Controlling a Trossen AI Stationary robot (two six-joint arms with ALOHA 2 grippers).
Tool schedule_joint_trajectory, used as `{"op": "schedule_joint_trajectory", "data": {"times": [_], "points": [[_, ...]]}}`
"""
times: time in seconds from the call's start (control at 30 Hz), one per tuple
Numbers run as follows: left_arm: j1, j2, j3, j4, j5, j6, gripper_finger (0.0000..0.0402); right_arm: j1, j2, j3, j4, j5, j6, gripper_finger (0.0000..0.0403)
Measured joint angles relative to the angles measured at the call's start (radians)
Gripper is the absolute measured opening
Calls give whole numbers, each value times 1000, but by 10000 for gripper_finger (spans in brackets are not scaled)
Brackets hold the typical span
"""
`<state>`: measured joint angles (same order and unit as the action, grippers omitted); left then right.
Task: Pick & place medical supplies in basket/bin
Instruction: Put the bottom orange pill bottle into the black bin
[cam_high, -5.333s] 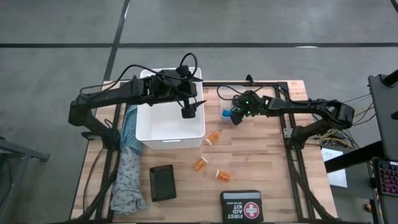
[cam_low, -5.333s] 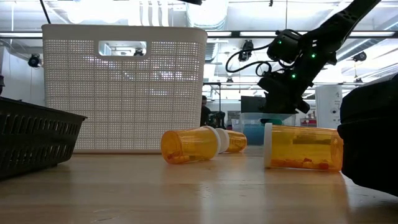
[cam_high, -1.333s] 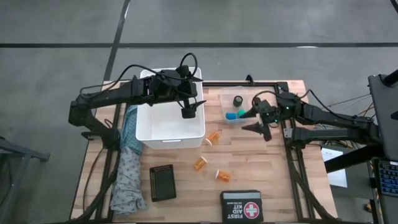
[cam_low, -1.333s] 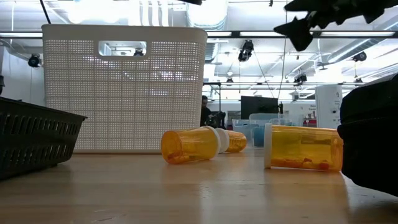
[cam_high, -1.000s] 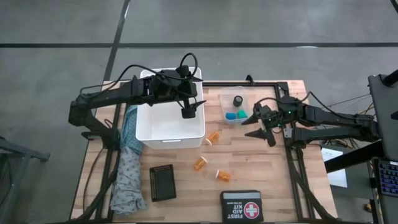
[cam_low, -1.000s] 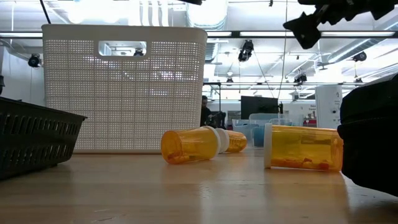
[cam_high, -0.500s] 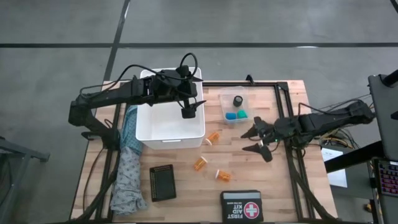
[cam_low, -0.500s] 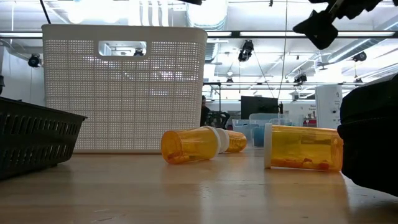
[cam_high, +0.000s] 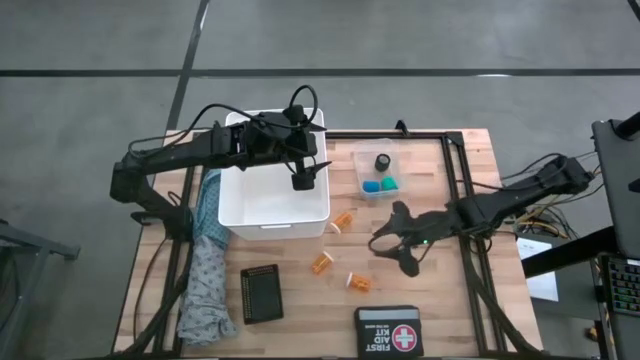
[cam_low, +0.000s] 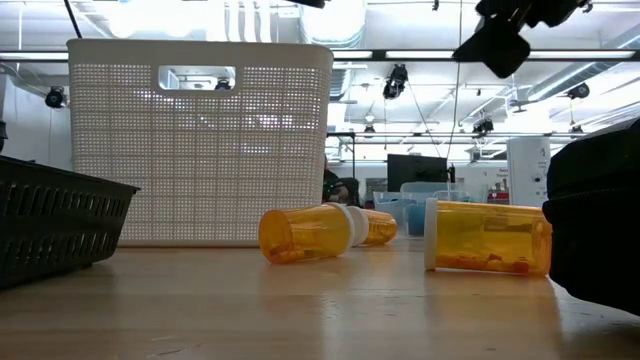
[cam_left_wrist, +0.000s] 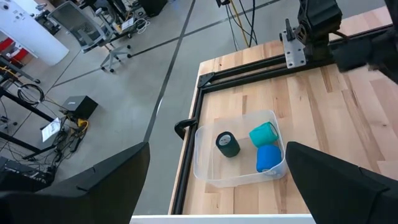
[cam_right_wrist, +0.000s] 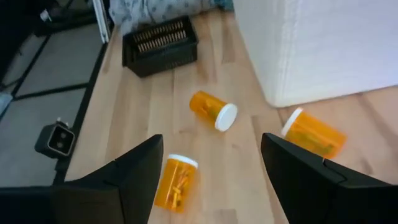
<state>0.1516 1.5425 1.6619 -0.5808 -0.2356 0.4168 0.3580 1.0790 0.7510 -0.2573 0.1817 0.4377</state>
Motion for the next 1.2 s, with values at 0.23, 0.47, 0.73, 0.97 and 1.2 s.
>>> {"op": "schedule_joint_trajectory", "data": {"times": [0.23, 0.47, 0.73, 0.97, 1.2], "points": [[0, 0, 0, 0, 0, 2, 381, 25, 143, 48, -4, -60, 65, 258], [0, 0, 0, 0, 0, 2, 381, 51, 236, 95, -33, -80, 87, 264], [0, 0, 0, 0, 0, 2, 381, 79, 349, 127, -35, -108, 87, 265], [0, 0, 0, 0, 0, 2, 381, 79, 454, 160, -36, -113, 83, 258], [0, 0, 0, 0, 0, 2, 381, 79, 534, 190, -32, -114, 83, 260]]}}
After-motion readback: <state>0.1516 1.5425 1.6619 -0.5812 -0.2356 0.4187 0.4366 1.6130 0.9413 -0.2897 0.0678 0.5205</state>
